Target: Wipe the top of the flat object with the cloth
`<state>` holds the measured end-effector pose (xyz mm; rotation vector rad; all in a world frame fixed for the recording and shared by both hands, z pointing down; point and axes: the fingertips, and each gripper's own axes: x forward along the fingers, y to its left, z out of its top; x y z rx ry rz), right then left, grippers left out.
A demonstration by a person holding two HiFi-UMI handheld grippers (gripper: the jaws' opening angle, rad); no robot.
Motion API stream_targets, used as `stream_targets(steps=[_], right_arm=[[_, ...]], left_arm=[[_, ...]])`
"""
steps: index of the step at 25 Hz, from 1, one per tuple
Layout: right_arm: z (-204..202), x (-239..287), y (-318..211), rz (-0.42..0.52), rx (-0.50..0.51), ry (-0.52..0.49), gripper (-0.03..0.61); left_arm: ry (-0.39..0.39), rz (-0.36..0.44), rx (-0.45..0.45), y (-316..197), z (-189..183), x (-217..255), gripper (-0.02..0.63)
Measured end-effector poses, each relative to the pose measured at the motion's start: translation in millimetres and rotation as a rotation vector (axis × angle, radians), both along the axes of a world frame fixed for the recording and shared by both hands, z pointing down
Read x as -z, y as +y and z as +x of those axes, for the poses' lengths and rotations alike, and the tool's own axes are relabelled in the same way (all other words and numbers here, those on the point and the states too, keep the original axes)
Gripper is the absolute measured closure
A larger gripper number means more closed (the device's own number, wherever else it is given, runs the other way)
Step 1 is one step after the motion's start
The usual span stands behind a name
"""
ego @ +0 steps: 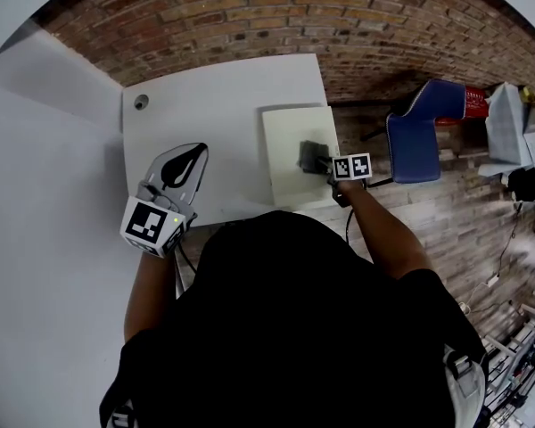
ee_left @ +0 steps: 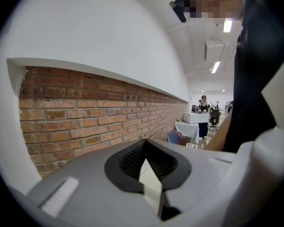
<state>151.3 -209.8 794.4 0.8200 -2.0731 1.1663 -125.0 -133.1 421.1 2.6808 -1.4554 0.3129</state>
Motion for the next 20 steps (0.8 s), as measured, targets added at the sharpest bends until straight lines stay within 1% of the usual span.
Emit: stream_targets(steps=[5, 10, 14, 20], right_arm=[[18, -1, -4, 0.000, -0.019, 0.021, 0.569], [34, -4, -8, 0.000, -0.040, 0.034, 0.569], [42, -3, -14, 0.000, -0.056, 0.033, 0.569], [53, -3, -16, 0.003, -0.064, 0.045, 0.569]], left_arm=[[0.004, -0.001, 0.001, -3, 7, 1, 0.612], [-0.016, 0.016, -0.011, -6, 9, -7, 0.612], [0.011, -0.007, -0.006, -7, 19, -3, 0.612], [0.010, 0.000, -0.012, -10, 23, -3, 0.612]])
